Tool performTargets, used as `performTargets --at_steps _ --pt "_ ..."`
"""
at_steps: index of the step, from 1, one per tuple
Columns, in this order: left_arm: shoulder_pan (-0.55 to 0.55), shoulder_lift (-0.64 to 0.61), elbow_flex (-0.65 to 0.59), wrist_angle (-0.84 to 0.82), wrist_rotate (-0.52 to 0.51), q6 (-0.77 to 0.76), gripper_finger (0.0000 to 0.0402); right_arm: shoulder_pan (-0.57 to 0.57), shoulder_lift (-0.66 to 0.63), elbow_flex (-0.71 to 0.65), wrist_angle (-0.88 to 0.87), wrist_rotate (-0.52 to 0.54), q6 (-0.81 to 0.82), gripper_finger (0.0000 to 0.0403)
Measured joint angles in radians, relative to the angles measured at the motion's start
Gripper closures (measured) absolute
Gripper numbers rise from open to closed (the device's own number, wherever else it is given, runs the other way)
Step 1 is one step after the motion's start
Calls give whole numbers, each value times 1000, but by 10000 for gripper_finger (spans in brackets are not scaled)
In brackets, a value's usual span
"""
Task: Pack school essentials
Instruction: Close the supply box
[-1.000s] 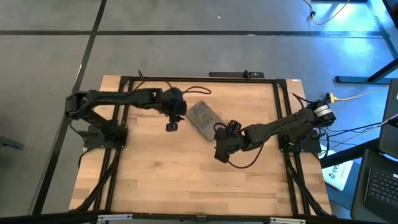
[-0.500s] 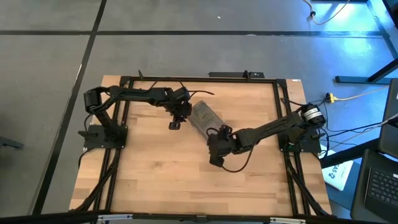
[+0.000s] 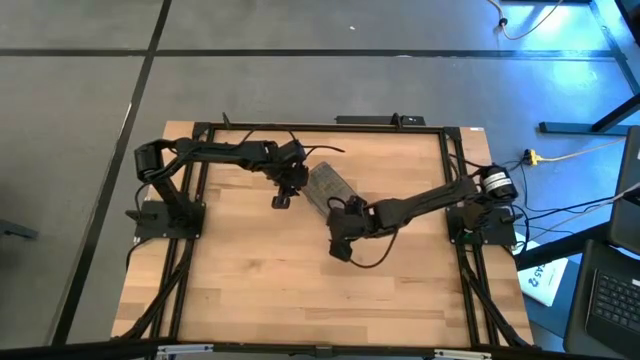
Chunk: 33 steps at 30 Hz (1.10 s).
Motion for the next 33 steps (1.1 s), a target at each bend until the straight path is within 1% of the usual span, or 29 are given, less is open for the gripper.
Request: performTargets --at_steps 4,7,10,14,19,23,28,33 --pt "-9 -6 0 2 -15 0 305 -9 26 1 -19 -12 27 7" --pt "-17 -17 1 -3 -29 -2 305 -16 40 3 -13 -24 28 27" --pt "-22 -35 0 -10 -37 -6 305 -17 45 5 5 -28 21 68" --pt "-23 -62 0 -15 -52 -4 305 -16 47 15 5 -43 -18 141" --pt "-15 -76 0 71 -68 61 305 -18 47 15 4 -44 -26 236" --pt "4 -45 2 127 -65 113 305 -24 47 16 -4 -36 -25 296" --pt "10 -8 2 184 -63 142 305 -25 47 16 -9 -34 -41 350" --pt "21 26 2 201 -57 130 305 -25 47 16 -11 -34 -51 380"
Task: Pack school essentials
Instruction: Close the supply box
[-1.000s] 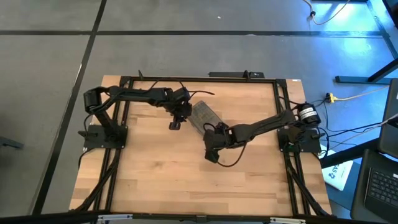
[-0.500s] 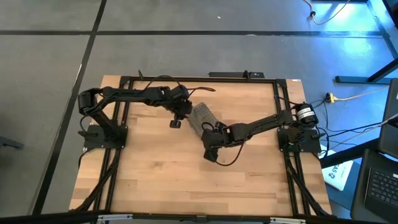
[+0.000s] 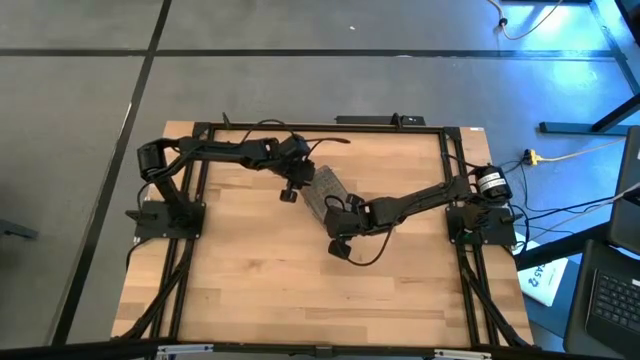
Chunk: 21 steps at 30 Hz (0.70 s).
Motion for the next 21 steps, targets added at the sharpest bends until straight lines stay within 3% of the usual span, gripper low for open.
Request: performTargets --at_steps 10,21 --pt "0 26 5 -37 15 -58 305 -17 0 1 -9 -4 5 395" --pt "-52 23 4 -90 -75 -236 305 -46 0 1 -54 11 3 397"
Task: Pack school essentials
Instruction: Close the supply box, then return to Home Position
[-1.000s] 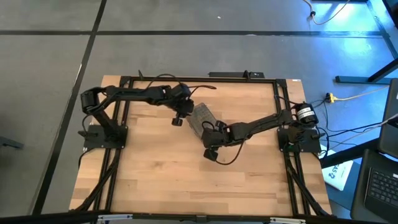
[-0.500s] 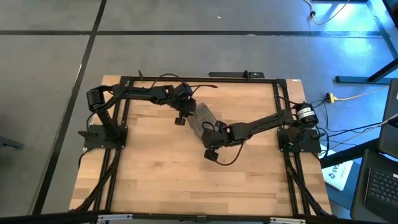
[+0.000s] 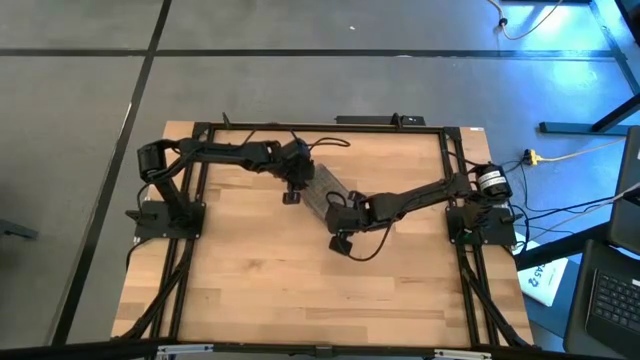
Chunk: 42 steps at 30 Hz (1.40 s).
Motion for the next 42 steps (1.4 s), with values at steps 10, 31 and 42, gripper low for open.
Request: performTargets --at_steps 10,31,42 --pt "-72 0 -1 -18 -60 -158 305 -23 0 -1 -48 18 -16 397" --pt "-204 -81 -9 -111 -93 -313 305 -68 6 31 -127 143 -60 396" --pt "-272 -301 -10 -169 -221 -311 306 -24 -172 31 -139 152 -146 401"
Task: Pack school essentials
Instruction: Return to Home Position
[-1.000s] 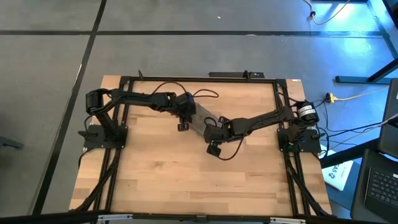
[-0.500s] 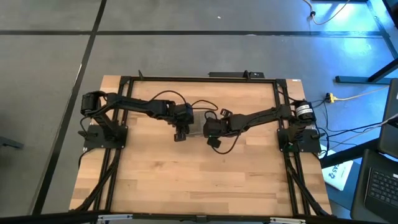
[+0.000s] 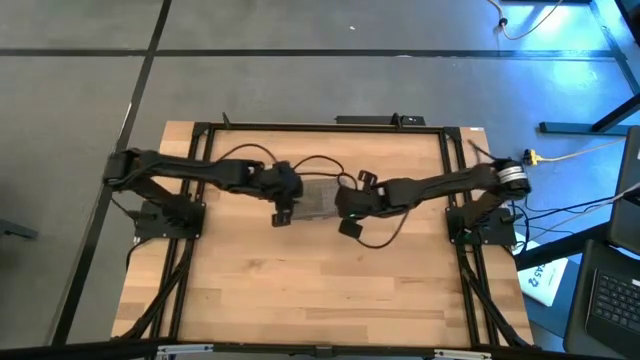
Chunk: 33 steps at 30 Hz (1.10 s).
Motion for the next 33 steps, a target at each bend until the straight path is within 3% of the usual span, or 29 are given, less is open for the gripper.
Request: performTargets --at_steps 4,13,16,19,24,33 --pt "-54 -137 2 -71 -62 -41 322 32 -125 0 -17 49 -46 401" --pt "-240 -456 2 -230 -185 -182 397 165 -408 -5 -168 146 -43 402" --pt "-327 -542 -35 -251 -269 -270 397 231 -509 -89 -134 222 -30 402" --pt "-420 -629 -110 -243 -336 -321 400 285 -616 -221 -69 230 22 402" --pt "-549 -771 -246 -103 -387 -343 401 348 -814 -431 102 142 61 402" --pt "-651 -1025 -486 205 -395 -218 401 362 -1132 -763 557 -46 -116 403"
